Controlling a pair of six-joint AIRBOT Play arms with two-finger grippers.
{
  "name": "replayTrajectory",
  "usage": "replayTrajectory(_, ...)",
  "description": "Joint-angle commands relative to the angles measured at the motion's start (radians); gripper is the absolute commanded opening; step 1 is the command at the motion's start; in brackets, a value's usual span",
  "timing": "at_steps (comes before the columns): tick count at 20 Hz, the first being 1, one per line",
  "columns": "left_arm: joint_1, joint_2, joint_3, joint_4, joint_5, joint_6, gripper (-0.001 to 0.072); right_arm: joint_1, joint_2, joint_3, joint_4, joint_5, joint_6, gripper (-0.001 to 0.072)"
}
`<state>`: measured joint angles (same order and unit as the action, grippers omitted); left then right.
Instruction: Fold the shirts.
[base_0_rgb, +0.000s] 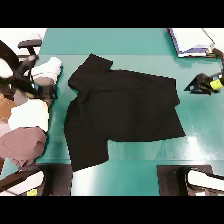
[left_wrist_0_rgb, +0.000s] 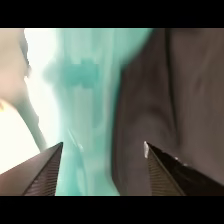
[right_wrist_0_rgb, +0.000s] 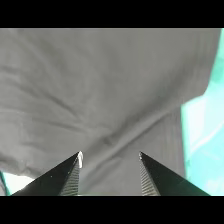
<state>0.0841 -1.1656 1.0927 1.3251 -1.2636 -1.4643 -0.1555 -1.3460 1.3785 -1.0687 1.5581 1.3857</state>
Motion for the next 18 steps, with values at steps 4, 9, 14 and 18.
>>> replayTrajectory(4, 0.012, 0.14, -0.418, -0.128, 0.102, 0.001, 0.0603, -0.006, 0.15, -0.24, 0.005, -0.05, -0.011, 0.0423)
replayTrajectory(9, 0.009, 0.137, -0.542, -0.225, 0.186, 0.032, 0.0604, -0.003, 0.159, -0.245, 0.031, -0.048, -0.011, 0.0423)
replayTrajectory(14, 0.009, 0.135, -0.574, -0.301, 0.235, 0.059, 0.0602, -0.003, 0.159, -0.245, 0.031, -0.048, -0.011, 0.0424)
replayTrajectory(18, 0.009, 0.138, -0.572, -0.362, 0.26, 0.09, 0.0025, -0.038, 0.159, -0.246, 0.026, -0.032, -0.018, 0.0423)
